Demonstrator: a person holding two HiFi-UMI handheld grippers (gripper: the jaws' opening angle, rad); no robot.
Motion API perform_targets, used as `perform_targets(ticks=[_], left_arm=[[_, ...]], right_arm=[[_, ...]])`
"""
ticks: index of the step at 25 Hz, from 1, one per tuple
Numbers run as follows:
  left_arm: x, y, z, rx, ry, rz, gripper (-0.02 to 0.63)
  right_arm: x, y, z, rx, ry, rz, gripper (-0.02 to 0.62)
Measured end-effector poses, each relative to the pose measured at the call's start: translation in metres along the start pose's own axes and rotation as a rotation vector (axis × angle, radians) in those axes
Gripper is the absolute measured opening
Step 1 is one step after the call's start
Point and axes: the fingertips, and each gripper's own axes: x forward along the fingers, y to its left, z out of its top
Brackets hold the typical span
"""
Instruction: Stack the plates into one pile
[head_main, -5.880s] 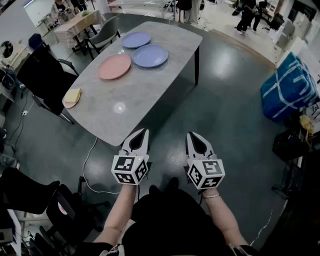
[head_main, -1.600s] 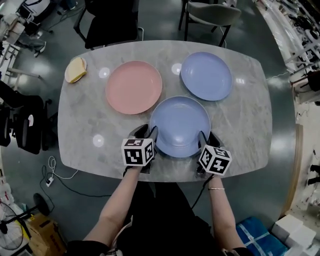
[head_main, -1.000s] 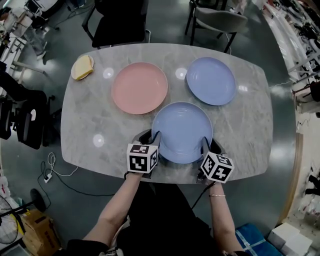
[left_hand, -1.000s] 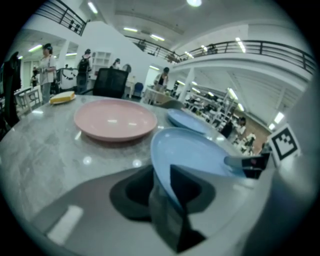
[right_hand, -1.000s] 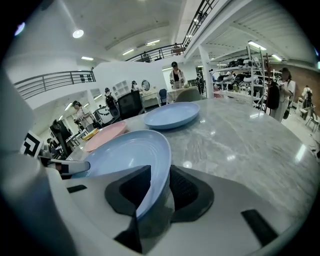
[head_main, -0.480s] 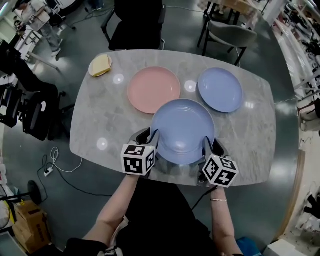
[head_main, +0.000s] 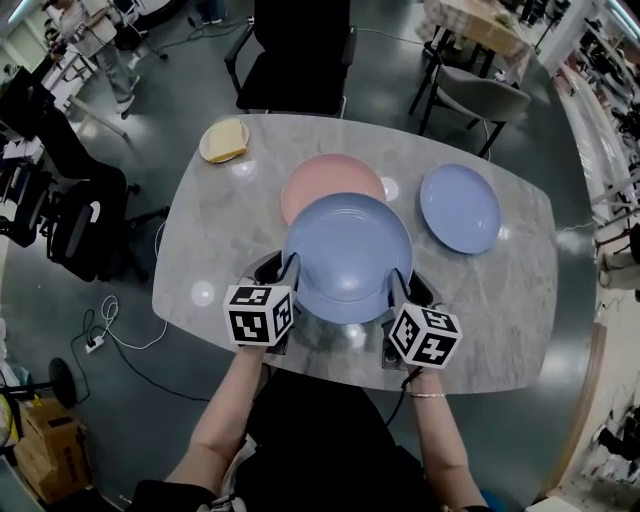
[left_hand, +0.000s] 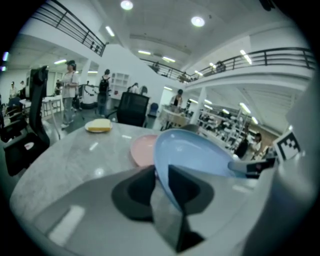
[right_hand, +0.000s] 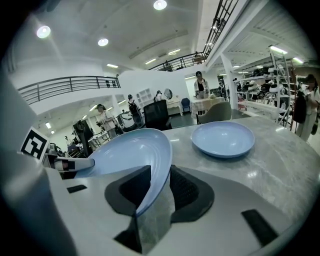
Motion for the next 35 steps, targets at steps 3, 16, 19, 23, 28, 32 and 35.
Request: perform_targets(ticks=[3, 16, 19, 23, 28, 32, 35], left_arm=[[0.008, 0.016, 0.010, -0.010, -0.004, 0.006, 0.083], [0.078, 0.070, 0.049, -0.023, 0.001, -0.001, 0.069], [0.099, 0.073, 0.053, -0.018, 0.012, -0.012, 0.069], [0.122, 0.079, 0.055, 0.006, 0.031, -0.011, 0.069], [0.137, 0.083, 0.053, 0.032, 0.054, -0.009, 0.069], [0.145, 0.084, 0.048, 0.075, 0.072, 0.012, 0.072], [0.147, 0.084, 0.046, 0.106, 0.080, 0.024, 0.077]], right_arm=[[0.016, 0.010, 0.007, -0.004, 0.006, -0.002, 0.109], [0.097, 0.018, 0.031, -0.060, 0.034, -0.062, 0.109], [0.113, 0.010, 0.035, -0.053, 0.039, -0.086, 0.109], [0.133, 0.001, 0.038, -0.054, 0.049, -0.120, 0.110], [0.147, -0.004, 0.033, -0.073, 0.078, -0.153, 0.109], [0.154, -0.009, 0.026, -0.087, 0.096, -0.165, 0.110], [0.156, -0.011, 0.022, -0.094, 0.106, -0.171, 0.110]])
